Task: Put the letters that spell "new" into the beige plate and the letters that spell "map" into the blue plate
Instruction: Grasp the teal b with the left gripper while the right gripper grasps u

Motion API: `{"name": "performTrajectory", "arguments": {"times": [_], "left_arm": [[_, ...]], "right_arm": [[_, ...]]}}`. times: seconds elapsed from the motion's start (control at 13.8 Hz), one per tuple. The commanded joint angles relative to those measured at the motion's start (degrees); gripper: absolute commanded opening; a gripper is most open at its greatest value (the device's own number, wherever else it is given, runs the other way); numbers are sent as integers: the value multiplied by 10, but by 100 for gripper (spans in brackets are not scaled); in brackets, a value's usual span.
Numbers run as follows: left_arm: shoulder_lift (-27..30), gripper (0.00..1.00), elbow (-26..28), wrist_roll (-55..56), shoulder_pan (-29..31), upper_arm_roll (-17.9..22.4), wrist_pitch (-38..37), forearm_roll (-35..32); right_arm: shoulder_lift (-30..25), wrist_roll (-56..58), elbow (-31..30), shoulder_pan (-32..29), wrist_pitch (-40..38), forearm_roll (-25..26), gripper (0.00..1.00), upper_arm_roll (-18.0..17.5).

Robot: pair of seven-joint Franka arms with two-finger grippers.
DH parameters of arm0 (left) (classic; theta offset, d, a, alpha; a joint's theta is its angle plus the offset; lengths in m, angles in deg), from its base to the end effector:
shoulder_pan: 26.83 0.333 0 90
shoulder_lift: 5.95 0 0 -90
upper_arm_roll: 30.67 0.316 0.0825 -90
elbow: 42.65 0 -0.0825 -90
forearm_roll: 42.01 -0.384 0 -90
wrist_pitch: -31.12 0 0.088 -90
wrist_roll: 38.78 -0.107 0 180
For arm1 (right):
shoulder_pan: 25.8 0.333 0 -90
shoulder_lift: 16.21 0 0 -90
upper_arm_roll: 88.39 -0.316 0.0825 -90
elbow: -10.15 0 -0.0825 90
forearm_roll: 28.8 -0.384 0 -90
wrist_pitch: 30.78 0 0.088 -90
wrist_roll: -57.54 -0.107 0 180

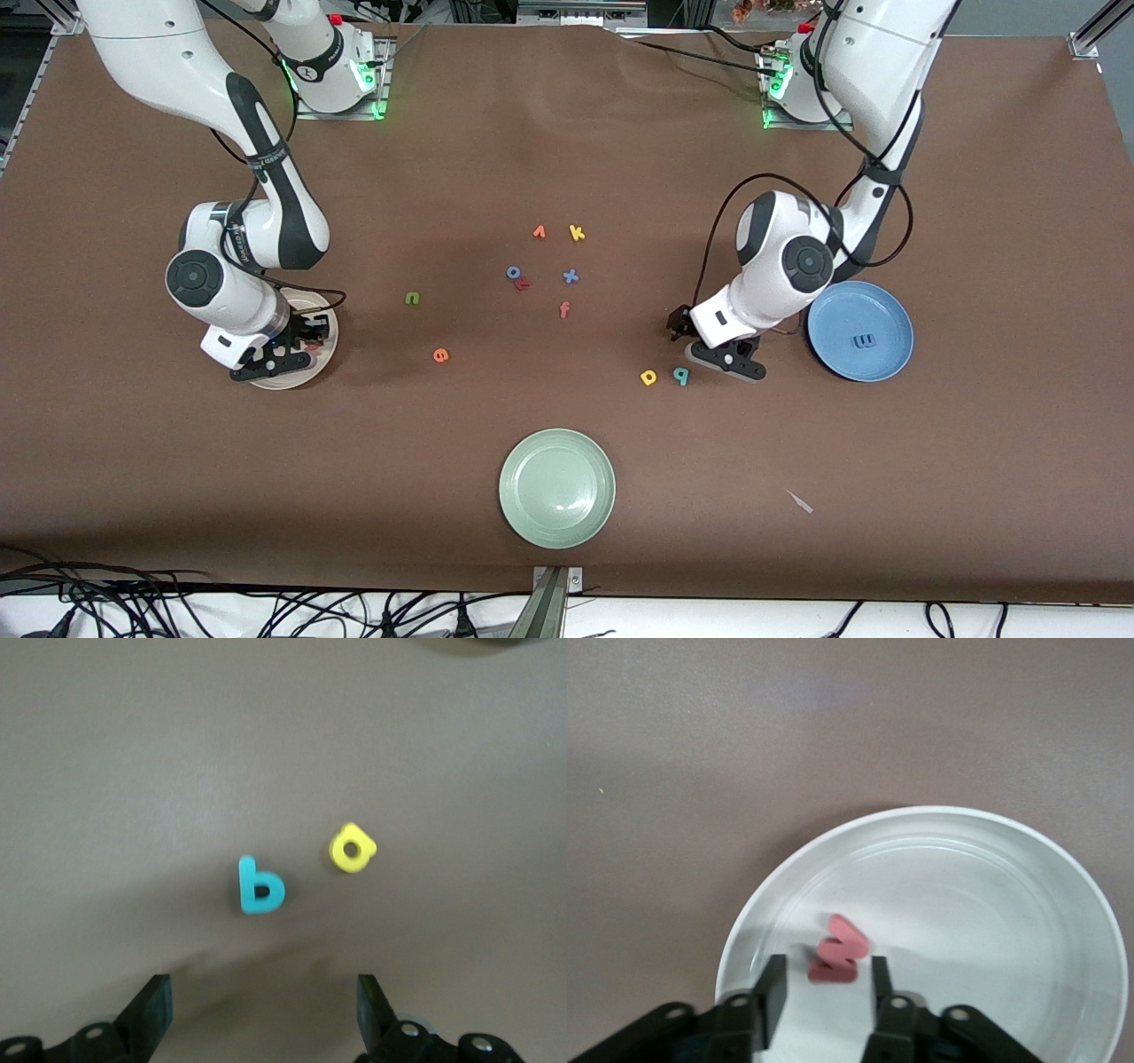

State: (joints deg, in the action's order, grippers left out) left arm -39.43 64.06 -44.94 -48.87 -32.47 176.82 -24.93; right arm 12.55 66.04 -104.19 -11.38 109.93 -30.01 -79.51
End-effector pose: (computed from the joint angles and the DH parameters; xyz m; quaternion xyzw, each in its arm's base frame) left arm 0.5964 -0.2582 0.2106 0.9845 -0.1380 0.0313 0.1040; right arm 0.6021 0.0603 0.2056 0.9918 0.1226 -0.0185 0.0303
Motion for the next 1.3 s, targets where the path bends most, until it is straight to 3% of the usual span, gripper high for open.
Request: {"name": "performTrajectory", "arguments": {"times": [0.0,0.22,0.8,0.87,0.94,1.16,1.23], "left_arm": [[-38,90,-45,-8,-10,8,8,11],[-62,87,-86,0,-21,12,8,-97],[-83,87,-87,34,-32,15,11,-103],[-84,84,-86,33,-32,15,11,-104],[-84,72,-86,33,-32,16,11,-105],[-92,71,-87,33,-34,16,12,-105],[-94,66,-86,33,-37,16,19,-106]], "right_arm": [[-29,-18,-16,1,-12,-7,100,-6],[-42,-111,-16,2,-25,-7,100,-44],[-61,-305,-43,2,-24,-6,100,-131],[-61,-307,-54,2,-11,-6,100,-135],[-61,-307,-72,3,15,-6,100,-136],[-61,-329,-112,7,66,-6,100,-150],[-61,-332,-122,8,71,-6,100,-151]]}}
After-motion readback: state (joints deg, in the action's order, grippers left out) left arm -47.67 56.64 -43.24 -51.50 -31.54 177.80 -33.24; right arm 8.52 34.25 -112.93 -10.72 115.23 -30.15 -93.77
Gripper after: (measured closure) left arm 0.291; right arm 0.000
